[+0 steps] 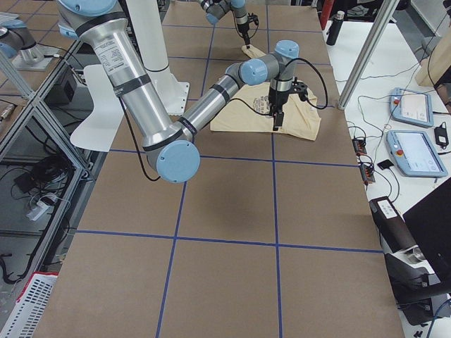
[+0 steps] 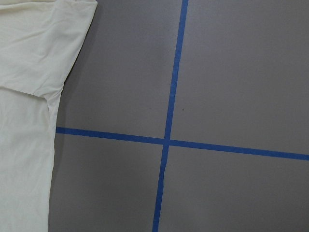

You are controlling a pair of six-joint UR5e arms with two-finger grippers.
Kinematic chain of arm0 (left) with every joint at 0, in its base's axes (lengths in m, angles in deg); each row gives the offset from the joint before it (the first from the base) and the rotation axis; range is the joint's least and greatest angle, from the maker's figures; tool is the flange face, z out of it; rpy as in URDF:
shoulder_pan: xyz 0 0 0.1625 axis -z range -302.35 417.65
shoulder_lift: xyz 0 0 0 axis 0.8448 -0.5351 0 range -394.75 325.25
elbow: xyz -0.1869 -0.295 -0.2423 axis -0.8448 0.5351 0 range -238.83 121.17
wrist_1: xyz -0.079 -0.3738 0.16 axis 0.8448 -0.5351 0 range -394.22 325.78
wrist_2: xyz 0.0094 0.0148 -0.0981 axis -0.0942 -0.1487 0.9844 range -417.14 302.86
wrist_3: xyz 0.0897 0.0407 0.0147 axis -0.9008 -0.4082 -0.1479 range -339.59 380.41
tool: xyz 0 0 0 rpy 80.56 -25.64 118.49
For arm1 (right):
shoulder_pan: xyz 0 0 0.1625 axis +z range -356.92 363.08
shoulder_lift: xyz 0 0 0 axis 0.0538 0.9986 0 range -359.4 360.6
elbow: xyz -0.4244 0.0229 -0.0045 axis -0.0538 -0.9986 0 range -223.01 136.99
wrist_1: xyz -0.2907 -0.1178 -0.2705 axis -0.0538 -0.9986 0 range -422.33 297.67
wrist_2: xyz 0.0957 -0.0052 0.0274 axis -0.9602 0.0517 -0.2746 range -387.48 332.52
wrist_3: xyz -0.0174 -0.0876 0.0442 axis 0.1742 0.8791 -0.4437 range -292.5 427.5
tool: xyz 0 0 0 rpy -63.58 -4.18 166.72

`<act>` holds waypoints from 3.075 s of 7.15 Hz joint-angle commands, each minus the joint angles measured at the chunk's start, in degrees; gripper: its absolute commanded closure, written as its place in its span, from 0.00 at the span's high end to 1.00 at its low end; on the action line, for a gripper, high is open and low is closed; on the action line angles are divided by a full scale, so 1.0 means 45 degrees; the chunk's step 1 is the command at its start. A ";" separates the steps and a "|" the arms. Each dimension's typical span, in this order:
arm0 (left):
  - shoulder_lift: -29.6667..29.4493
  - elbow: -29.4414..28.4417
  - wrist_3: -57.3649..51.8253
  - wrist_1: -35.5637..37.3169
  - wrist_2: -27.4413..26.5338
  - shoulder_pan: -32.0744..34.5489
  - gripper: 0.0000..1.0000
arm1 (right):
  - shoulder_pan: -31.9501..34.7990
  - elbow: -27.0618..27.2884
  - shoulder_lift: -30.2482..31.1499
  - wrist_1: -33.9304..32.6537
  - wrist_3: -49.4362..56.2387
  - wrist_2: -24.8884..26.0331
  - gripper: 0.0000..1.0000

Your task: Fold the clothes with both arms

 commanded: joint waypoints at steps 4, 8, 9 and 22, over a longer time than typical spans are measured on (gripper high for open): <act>-0.0059 0.0045 0.0014 0.0000 0.0013 -0.0033 0.00 | 0.0001 0.0002 0.0019 0.0000 0.0000 0.0032 1.00; -0.0118 0.1133 0.0053 -0.0058 0.0577 0.0064 0.00 | 0.0195 0.0177 0.0389 -0.0039 0.0097 -0.0026 1.00; -0.0118 0.1700 0.0053 -0.0058 0.1430 0.0529 0.00 | 0.0293 0.0333 0.0738 -0.0058 0.0330 -0.0026 1.00; -1.2771 -0.2608 0.6010 0.2150 0.6080 0.2087 0.00 | 0.1310 0.1545 0.4355 0.0020 0.3633 -0.0026 1.00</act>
